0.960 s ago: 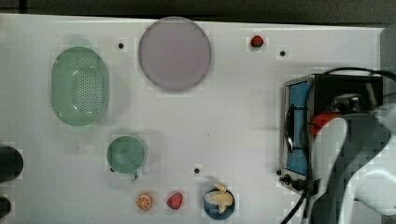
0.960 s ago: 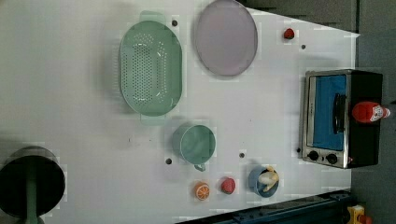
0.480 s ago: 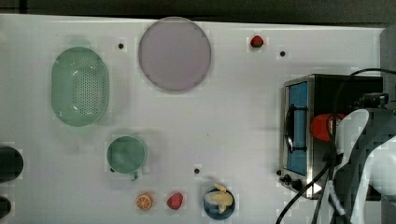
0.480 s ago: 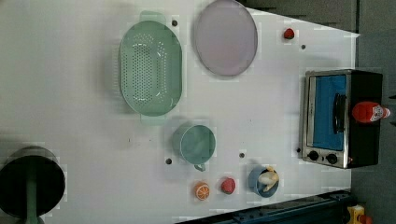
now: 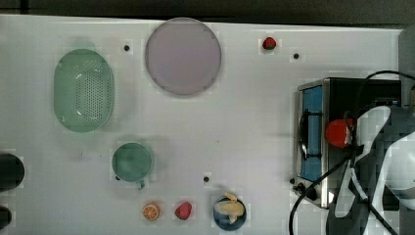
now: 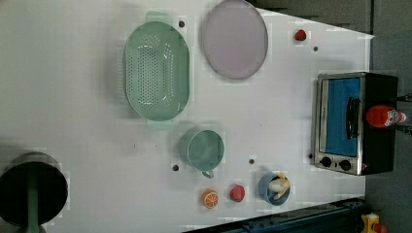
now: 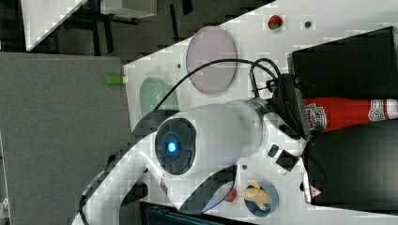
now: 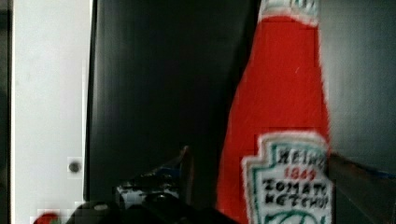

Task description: Pick Ketchup from oven and place it on table.

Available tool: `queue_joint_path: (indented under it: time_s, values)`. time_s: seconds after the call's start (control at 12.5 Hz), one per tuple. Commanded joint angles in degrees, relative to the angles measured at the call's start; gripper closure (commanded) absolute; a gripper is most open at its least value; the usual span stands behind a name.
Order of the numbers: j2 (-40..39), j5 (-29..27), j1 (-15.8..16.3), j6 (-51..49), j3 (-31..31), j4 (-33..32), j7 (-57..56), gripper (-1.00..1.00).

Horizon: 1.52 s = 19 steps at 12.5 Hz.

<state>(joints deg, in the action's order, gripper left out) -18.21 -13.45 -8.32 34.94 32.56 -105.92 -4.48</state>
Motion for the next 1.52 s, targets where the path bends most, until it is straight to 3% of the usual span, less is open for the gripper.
queue_joint_path:
  time_s: [0.08,0.16,0.32,0.4,0.72,1.04,1.52]
  values:
    - [-1.31,-1.83,0.20,-0.87,0.42,0.25,-0.78,-1.00]
    - [-1.75,-1.85,0.16,-0.92,0.44,0.21,-0.78,-0.92]
    - [-2.07,-1.85,0.19,-0.79,0.33,-0.08,-0.79,-0.43]
    - [-1.88,-1.85,0.27,-0.87,0.33,-0.04,-0.78,-0.29]
    - [-0.97,-1.30,0.61,-1.38,0.32,1.52,-0.99,-0.29]
    - [3.57,5.55,3.23,-10.35,-0.41,7.98,-5.60,-0.29]
    - [10.21,6.45,8.41,-19.45,-8.46,11.63,-23.49,-0.29]
